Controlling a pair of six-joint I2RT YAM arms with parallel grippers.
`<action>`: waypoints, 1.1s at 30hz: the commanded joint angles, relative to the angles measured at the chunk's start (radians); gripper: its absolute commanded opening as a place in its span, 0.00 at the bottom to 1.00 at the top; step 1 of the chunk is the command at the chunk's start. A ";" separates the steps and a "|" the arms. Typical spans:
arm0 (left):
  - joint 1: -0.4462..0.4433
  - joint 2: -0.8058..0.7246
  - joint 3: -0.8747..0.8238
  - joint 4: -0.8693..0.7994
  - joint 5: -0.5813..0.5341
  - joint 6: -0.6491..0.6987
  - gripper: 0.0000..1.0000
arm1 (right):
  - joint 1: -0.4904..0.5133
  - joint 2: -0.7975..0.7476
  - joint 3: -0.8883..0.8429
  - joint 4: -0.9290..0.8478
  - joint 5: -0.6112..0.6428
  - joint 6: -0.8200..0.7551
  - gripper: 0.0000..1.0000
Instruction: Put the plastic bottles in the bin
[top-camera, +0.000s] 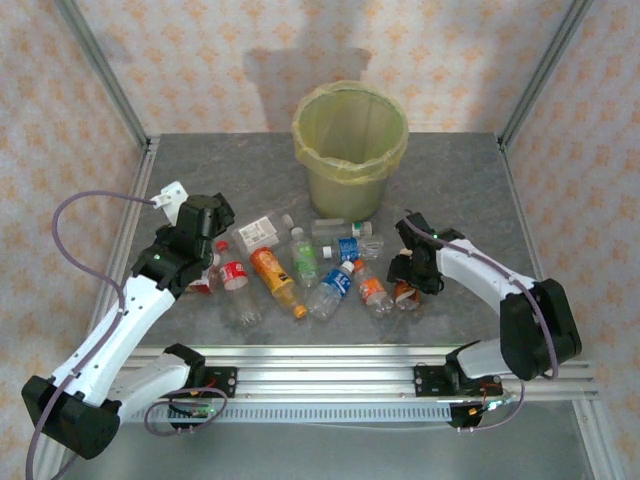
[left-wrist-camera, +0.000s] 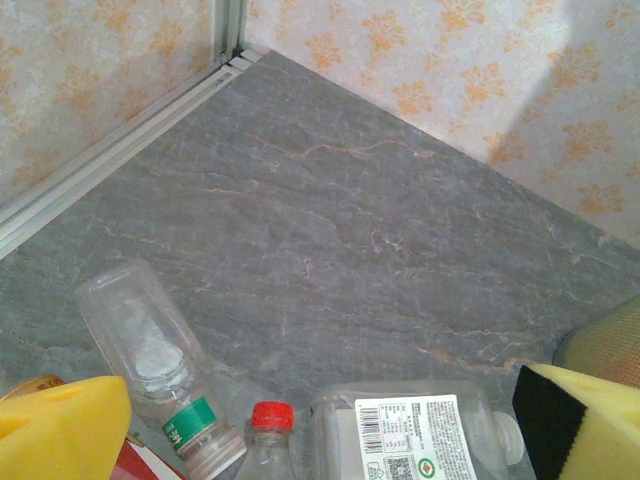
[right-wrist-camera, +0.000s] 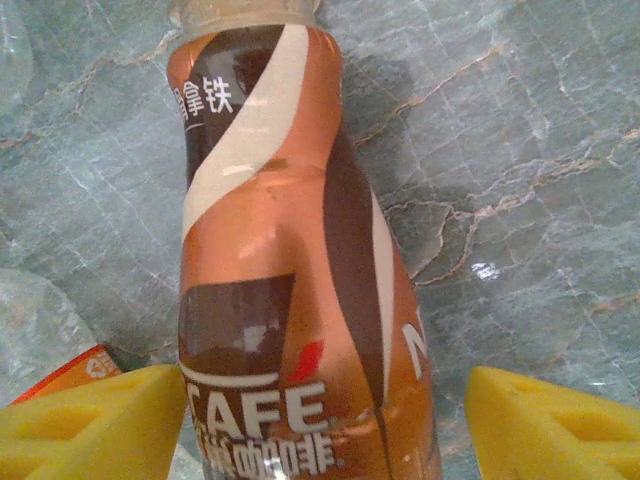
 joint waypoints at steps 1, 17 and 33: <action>0.009 0.002 0.013 0.000 -0.031 -0.007 1.00 | -0.006 0.020 -0.016 0.024 0.014 -0.010 0.73; 0.009 0.004 0.019 -0.003 -0.034 -0.002 1.00 | -0.066 0.095 -0.084 0.105 -0.005 -0.027 0.71; 0.009 -0.002 0.017 -0.006 -0.044 0.000 1.00 | -0.071 0.014 -0.023 0.032 0.046 -0.024 0.49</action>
